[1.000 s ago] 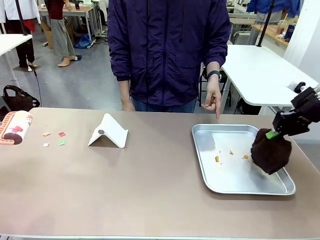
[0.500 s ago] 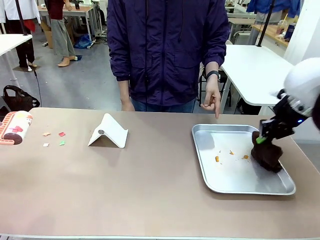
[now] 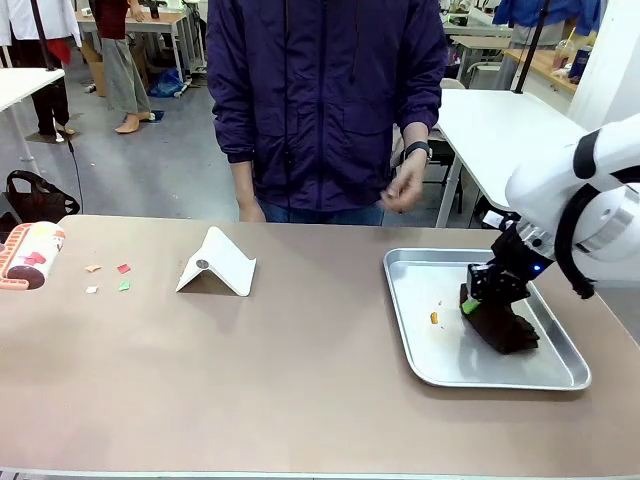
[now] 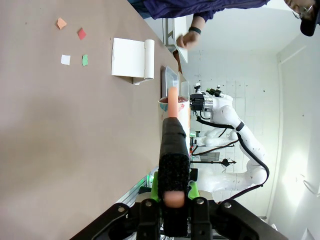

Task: Clean the surface of the table.
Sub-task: If a person points to the right, clean the right side of the table with your right hand, and if they point to the left, clean the left side with your left hand.

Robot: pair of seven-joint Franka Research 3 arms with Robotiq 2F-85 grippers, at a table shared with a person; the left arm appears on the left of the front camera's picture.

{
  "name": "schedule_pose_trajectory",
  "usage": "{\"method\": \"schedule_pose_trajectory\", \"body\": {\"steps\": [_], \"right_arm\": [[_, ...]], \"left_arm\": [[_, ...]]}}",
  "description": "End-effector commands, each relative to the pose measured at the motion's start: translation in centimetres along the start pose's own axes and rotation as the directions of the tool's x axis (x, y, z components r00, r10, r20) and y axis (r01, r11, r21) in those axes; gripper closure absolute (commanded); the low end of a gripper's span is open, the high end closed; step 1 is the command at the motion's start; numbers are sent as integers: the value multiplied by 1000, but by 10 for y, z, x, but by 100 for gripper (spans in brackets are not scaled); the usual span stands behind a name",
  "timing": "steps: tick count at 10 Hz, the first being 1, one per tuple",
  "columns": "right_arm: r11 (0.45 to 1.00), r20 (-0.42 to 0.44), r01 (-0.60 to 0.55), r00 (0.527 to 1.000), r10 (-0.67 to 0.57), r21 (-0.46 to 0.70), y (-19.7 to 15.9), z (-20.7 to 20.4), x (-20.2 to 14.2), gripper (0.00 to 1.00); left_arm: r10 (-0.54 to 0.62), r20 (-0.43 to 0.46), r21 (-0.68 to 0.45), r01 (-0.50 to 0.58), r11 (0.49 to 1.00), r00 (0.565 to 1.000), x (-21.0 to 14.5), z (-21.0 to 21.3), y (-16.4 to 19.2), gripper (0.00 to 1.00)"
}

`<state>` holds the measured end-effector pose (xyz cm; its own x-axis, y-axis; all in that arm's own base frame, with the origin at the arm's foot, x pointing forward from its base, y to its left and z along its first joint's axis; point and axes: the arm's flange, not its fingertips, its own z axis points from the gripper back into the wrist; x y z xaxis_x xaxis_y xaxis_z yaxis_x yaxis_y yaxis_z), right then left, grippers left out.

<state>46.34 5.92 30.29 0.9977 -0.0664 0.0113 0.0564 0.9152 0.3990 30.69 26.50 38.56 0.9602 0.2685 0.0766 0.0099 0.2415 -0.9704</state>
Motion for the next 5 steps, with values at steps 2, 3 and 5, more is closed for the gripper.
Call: {"method": "schedule_pose_trajectory", "body": {"steps": [2,3,5], "right_arm": [[992,-21,18,1000,-15,124,8,-10,7,92],[985,-37,2,999,5,170,15,-18,4,92],[974,-31,-42,998,50,222,36,-28,2,92]], "left_arm": [[-5,4,-7,5,1000,1000,0,0,-4,100],[-5,4,-7,5,1000,1000,0,0,-4,100],[-5,4,-7,5,1000,1000,0,0,-4,100]]}}
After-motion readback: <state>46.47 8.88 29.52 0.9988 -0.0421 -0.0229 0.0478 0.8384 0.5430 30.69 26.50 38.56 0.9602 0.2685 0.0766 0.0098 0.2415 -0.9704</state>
